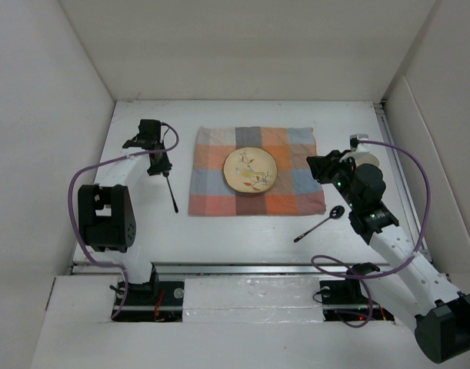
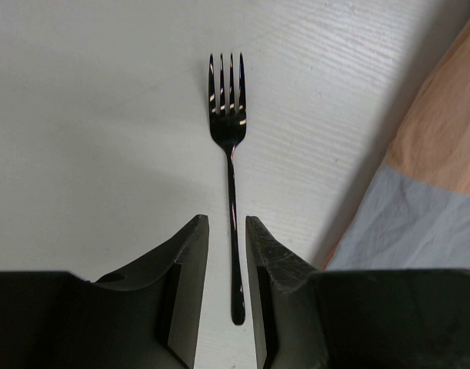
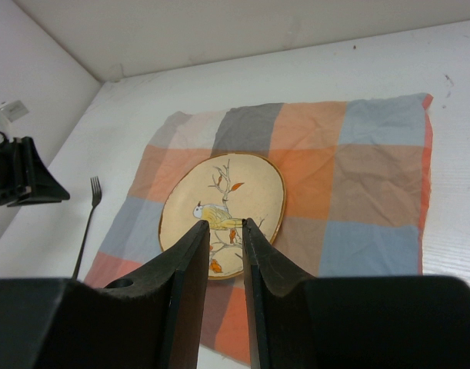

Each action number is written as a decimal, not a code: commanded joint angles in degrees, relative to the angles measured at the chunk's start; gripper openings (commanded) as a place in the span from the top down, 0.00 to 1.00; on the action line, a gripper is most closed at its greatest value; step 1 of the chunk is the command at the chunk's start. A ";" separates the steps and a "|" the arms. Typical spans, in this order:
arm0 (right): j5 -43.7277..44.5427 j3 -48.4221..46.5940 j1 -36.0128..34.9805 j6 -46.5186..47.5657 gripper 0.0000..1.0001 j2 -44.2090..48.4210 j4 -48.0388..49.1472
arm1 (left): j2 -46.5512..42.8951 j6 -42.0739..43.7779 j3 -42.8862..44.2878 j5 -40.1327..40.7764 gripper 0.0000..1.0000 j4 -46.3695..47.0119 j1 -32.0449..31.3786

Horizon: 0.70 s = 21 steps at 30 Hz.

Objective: Set the dinner table for one person

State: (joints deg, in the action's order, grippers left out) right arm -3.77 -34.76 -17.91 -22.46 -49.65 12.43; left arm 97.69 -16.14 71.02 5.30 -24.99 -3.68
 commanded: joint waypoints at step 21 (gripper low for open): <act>-1.77 -0.13 0.42 0.66 0.70 0.52 2.60 | 3.29 3.75 -10.29 -1.97 0.76 9.52 -0.36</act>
State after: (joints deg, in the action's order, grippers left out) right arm -4.99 -34.76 -17.91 -22.44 -49.63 12.45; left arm 99.68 -13.45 59.86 1.72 -15.57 -3.81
